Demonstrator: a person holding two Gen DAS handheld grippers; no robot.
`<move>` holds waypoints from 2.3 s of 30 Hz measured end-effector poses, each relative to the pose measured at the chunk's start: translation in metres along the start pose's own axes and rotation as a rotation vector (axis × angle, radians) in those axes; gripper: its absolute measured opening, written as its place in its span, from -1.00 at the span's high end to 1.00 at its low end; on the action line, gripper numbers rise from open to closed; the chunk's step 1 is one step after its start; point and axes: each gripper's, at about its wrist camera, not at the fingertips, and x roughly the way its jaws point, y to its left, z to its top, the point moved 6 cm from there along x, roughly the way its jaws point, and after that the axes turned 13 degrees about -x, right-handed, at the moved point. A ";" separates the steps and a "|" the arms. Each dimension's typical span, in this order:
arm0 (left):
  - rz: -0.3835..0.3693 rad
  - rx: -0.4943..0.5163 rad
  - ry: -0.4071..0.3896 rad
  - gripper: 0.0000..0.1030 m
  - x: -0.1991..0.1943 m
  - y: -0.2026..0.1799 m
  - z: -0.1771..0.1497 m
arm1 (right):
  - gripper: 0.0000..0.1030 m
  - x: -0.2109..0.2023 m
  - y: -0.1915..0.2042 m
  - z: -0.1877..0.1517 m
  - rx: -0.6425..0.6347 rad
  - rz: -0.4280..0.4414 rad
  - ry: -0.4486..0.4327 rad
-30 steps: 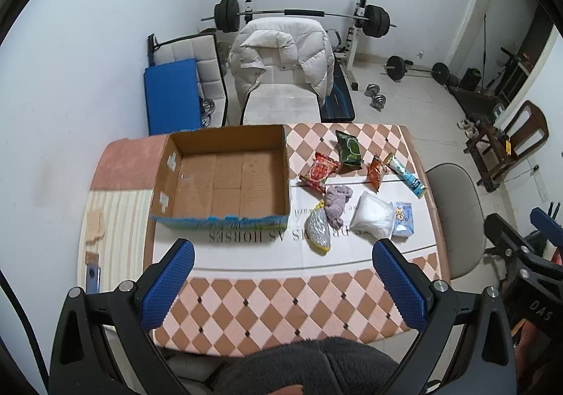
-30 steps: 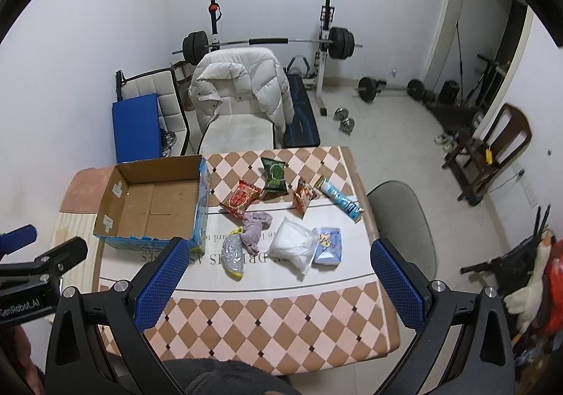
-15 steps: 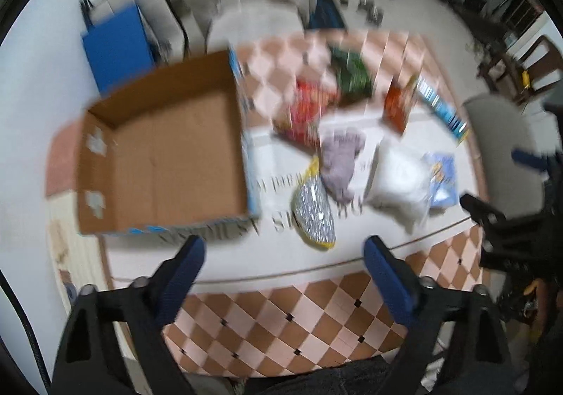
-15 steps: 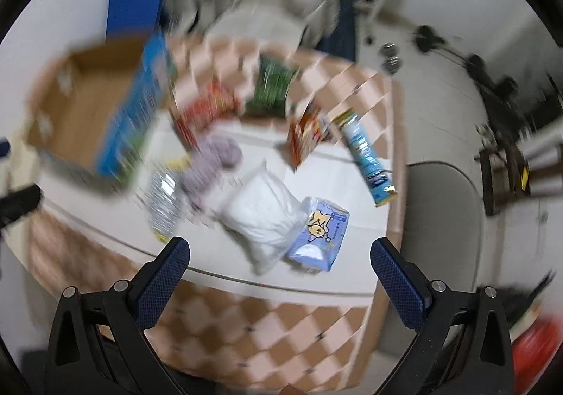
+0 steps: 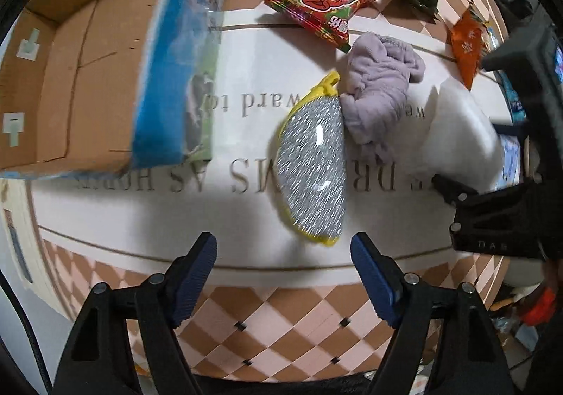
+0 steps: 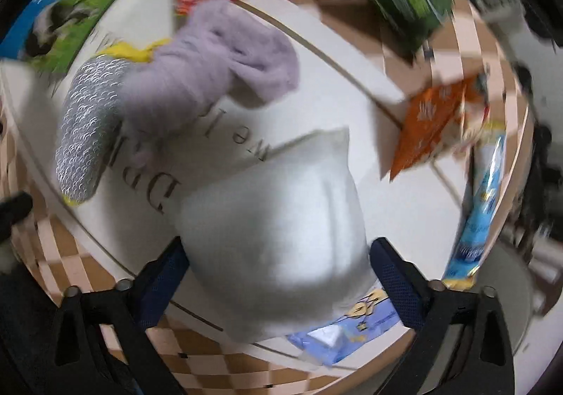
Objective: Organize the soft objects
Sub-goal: 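Grasp the silver sponge with left tool while right tool grasps the white cotton bag, then carry sponge and cotton bag into the box and open both tools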
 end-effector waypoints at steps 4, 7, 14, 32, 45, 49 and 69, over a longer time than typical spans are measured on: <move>-0.006 -0.015 -0.003 -0.50 0.016 -0.009 0.009 | -0.73 0.003 -0.026 -0.010 0.231 0.148 0.006; 0.004 -0.024 -0.011 -0.47 0.026 -0.013 0.015 | -0.75 0.004 -0.048 -0.011 0.338 0.232 -0.007; 0.047 0.003 -0.021 0.13 0.024 -0.013 0.008 | -0.69 0.010 -0.055 -0.015 0.339 0.189 0.012; -0.004 0.025 0.056 0.17 0.043 0.029 -0.072 | -0.59 -0.015 -0.077 -0.078 0.484 0.228 0.020; -0.129 0.014 -0.185 0.18 -0.174 0.053 -0.069 | -0.35 -0.181 -0.098 -0.089 0.596 0.370 -0.259; -0.165 -0.038 -0.253 0.18 -0.206 0.108 -0.014 | -0.35 -0.237 -0.052 -0.032 0.582 0.379 -0.376; -0.175 -0.126 0.031 0.17 -0.070 0.236 0.219 | -0.35 -0.126 0.095 0.333 0.665 0.280 -0.243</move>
